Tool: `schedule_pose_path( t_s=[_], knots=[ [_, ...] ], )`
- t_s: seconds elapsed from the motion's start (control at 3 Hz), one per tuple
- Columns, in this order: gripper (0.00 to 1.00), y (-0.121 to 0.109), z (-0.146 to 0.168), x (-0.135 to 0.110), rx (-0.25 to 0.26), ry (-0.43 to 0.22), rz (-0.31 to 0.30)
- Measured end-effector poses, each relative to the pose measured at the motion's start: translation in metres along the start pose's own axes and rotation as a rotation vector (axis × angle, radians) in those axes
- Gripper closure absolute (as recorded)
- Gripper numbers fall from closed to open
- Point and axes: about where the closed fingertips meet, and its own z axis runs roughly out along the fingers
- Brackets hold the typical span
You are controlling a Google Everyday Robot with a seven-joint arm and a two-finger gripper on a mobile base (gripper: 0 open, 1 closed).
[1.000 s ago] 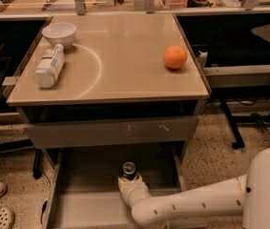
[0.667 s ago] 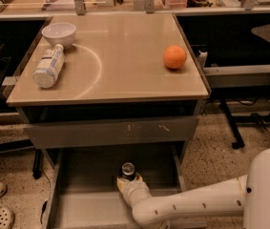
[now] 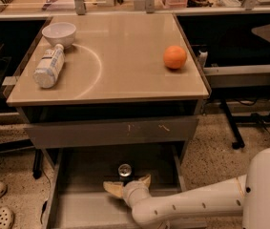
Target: Place pepsi can into middle drawer
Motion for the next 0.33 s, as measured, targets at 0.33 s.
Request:
schedule_pose_path(
  t_s=[0.33],
  knots=[
    [0.00,0.0000,0.0000,0.0000,0.000,0.000,0.000]
  ],
)
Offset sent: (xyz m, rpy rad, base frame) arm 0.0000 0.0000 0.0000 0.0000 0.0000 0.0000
